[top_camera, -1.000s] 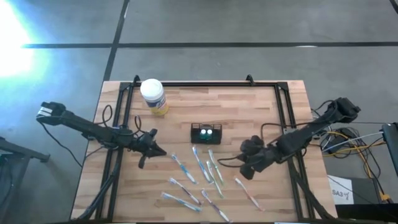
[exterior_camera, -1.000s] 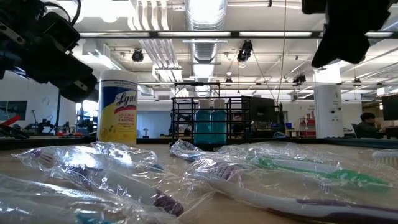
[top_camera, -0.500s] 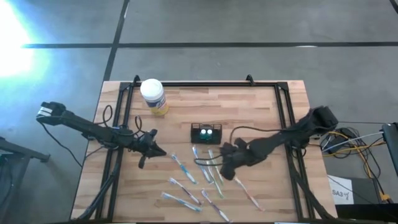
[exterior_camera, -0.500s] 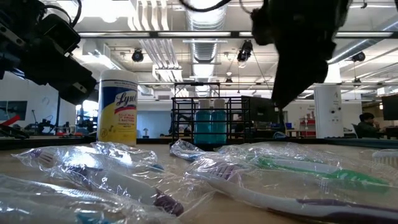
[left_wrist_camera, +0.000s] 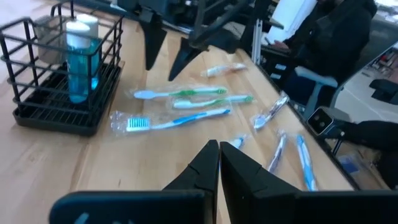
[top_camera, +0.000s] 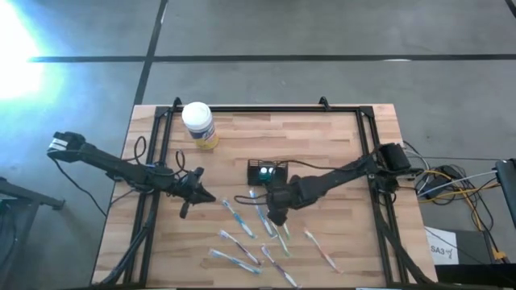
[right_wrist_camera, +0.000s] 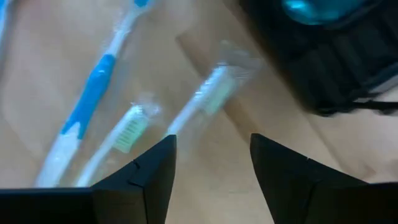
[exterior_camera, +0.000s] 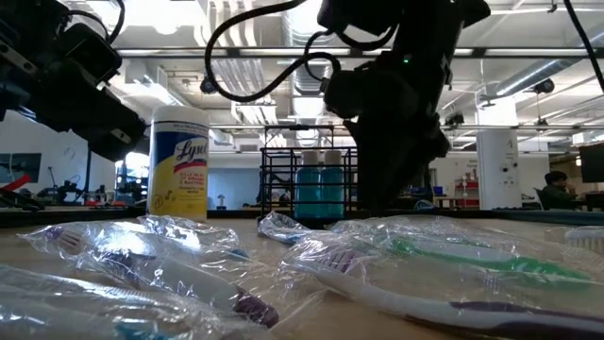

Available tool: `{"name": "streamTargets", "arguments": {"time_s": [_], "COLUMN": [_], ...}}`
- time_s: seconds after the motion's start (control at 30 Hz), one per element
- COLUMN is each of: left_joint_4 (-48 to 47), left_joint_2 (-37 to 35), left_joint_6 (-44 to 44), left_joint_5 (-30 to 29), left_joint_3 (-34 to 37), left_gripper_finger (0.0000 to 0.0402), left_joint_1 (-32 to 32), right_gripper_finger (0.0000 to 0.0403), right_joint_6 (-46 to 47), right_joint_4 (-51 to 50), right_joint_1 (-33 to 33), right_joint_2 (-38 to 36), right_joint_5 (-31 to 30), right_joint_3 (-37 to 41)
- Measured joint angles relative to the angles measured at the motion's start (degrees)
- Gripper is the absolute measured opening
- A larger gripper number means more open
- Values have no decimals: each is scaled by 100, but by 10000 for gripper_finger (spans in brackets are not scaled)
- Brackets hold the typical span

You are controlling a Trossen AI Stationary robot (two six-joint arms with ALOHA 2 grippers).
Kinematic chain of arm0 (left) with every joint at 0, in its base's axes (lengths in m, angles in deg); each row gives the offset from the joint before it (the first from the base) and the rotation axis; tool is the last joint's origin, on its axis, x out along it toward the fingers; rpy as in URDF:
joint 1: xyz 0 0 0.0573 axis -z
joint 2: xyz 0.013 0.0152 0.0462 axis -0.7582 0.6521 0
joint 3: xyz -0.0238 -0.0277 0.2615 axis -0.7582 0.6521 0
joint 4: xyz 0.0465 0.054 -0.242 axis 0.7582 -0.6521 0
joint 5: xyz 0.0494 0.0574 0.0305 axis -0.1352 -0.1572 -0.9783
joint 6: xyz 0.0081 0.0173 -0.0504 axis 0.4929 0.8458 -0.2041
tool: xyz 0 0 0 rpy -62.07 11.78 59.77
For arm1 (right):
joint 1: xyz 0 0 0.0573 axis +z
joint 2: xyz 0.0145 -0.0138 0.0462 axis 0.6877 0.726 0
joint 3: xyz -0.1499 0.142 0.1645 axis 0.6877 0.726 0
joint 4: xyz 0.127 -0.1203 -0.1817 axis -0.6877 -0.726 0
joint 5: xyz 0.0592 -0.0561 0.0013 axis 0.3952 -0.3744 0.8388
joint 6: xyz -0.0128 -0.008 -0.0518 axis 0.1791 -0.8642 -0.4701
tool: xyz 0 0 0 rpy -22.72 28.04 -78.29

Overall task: Pick & Place toothbrushing station
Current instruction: Put the right green toothbrush into the black mesh organizer

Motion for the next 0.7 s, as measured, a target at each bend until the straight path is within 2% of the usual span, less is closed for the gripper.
{"name": "streamTargets", "arguments": {"time_s": [0.33, 0.7], "left_joint_4": [-247, -351], "left_joint_2": [9, 28], "left_joint_6": [10, 11], "left_joint_5": [7, 13], "left_joint_3": [0, 0], "left_gripper_finger": [19, 19], "left_joint_1": [4, 27], "right_gripper_finger": [201, 200], "right_joint_6": [480, 374], "right_joint_4": [129, 314], "right_joint_1": [34, 66], "right_joint_2": [384, 565], "right_joint_5": [134, 311], "right_joint_3": [-158, -145]}}
